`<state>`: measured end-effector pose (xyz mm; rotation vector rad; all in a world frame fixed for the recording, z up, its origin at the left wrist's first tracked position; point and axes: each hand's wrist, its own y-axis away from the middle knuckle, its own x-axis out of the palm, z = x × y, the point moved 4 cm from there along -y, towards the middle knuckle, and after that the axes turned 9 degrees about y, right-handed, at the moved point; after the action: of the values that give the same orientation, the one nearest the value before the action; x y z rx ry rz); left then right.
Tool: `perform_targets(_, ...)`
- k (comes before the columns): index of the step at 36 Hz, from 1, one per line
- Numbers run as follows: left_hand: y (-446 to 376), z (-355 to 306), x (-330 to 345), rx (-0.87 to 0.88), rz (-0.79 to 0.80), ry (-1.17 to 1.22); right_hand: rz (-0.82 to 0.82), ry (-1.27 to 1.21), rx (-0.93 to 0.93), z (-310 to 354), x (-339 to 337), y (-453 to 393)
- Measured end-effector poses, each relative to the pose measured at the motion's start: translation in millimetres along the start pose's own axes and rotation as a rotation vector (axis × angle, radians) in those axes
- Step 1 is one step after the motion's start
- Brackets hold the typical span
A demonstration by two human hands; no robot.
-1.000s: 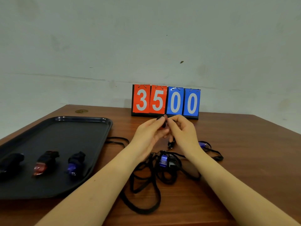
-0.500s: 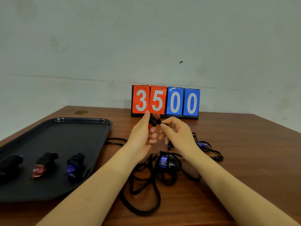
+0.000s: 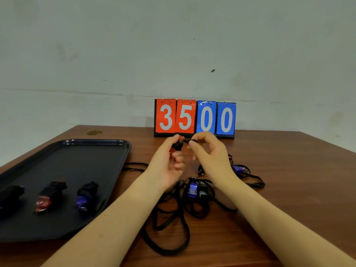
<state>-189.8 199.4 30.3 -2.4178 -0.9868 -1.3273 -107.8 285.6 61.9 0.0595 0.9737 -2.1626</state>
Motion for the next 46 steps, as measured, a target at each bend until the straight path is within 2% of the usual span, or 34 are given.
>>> perform_targets(2,0,0,1,0.010,-0.001,-0.006,-0.017,-0.142,0.090,-3,-2,-1)
perform_targets(7,0,4,7,-0.005,0.027,-0.036,-0.020,-0.756,0.330,-15,-3,-7)
perform_targets(10,0,8,9,-0.019,0.033,-0.033,0.020,-0.972,0.424,-18,0,-8)
perform_targets(12,0,8,9,-0.010,0.031,-0.011,0.090,-1.016,0.450,-19,1,-8)
perform_targets(16,-2,0,5,0.046,0.019,0.090,0.317,-0.691,0.351,-14,7,-9)
perform_targets(19,-2,-5,2,0.066,0.038,0.118,0.407,-0.382,0.261,-10,12,-5)
perform_targets(22,-2,-4,-3,0.057,0.014,0.087,0.372,-0.014,0.149,-7,13,-1)
perform_targets(26,-5,-5,-11,0.040,-0.053,-0.146,0.238,0.449,-0.173,-3,9,2)
perform_targets(28,-5,-7,-12,0.078,-0.079,-0.330,0.164,0.496,-0.269,-2,6,0)
perform_targets(30,-4,-8,-10,0.111,-0.081,-0.422,0.086,0.449,-0.261,-1,0,-2)
perform_targets(37,-4,-6,-4,0.112,-0.043,-0.365,0.062,0.358,-0.213,3,-3,-2)
perform_targets(46,-8,-7,0,0.155,-0.096,-0.554,0.025,0.526,-0.321,-1,-11,-3)
